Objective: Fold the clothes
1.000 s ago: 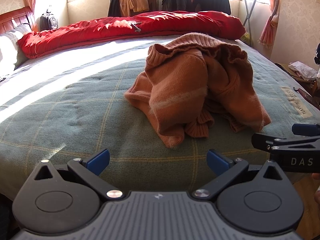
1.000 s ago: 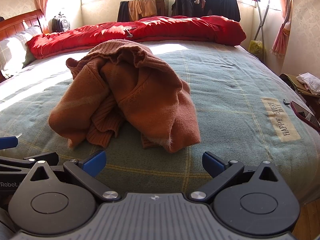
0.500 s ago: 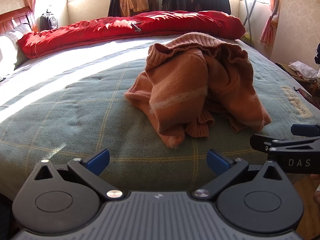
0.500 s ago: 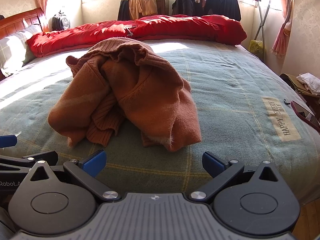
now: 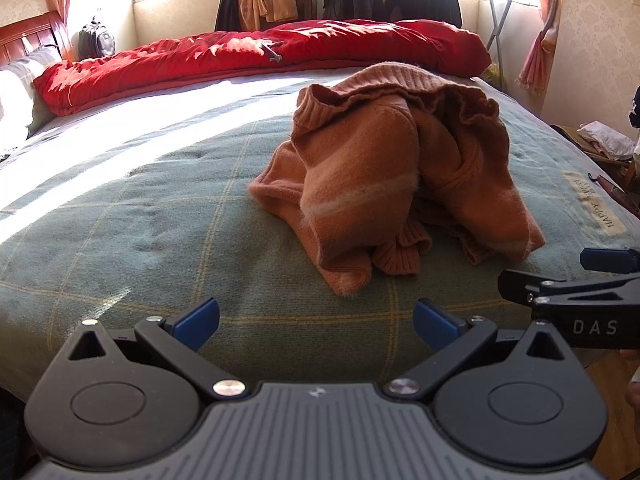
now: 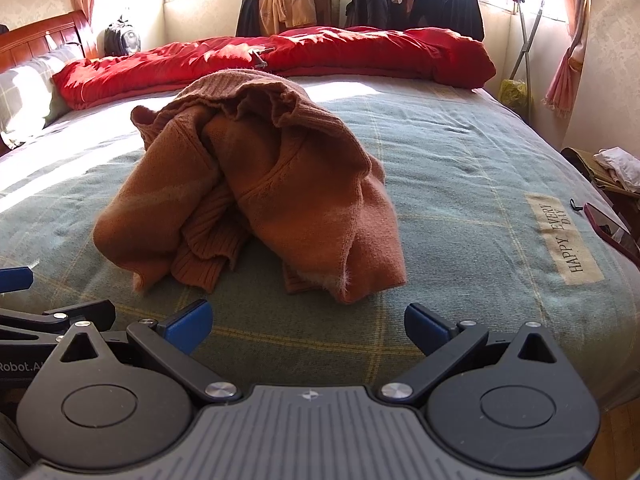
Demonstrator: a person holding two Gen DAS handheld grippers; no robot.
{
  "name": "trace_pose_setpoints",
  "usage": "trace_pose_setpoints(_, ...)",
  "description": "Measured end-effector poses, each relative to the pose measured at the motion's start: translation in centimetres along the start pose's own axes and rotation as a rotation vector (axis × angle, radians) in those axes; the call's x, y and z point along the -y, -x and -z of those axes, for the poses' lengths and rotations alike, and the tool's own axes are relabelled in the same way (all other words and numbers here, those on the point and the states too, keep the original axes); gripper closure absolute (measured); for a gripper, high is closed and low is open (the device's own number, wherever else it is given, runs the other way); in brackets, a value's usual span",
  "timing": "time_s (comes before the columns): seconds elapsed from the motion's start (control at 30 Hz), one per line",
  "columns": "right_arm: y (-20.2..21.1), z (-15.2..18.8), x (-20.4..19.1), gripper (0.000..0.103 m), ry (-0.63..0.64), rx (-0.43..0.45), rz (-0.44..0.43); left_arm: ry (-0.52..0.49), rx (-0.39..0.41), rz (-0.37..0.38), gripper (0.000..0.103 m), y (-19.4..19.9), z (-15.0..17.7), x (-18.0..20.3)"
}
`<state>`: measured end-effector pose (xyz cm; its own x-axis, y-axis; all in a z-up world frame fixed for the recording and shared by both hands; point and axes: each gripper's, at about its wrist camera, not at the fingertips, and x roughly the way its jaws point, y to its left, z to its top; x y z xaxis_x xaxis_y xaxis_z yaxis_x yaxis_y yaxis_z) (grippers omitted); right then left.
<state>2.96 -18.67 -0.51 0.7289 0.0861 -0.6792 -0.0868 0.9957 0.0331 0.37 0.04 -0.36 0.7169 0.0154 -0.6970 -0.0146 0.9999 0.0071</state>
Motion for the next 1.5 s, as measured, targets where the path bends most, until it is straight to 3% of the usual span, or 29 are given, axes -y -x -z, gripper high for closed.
trace_pose_setpoints(0.57,-0.5,0.1,-0.1,0.000,0.005,-0.008,-0.017,-0.002,-0.003,-0.010,0.000,0.0,0.0,0.2)
trace_pose_setpoints(1.5,-1.0,-0.9,-0.3,0.000,0.027,-0.006,-0.019,0.005,0.000,0.035,0.000,-1.0,-0.8,-0.5)
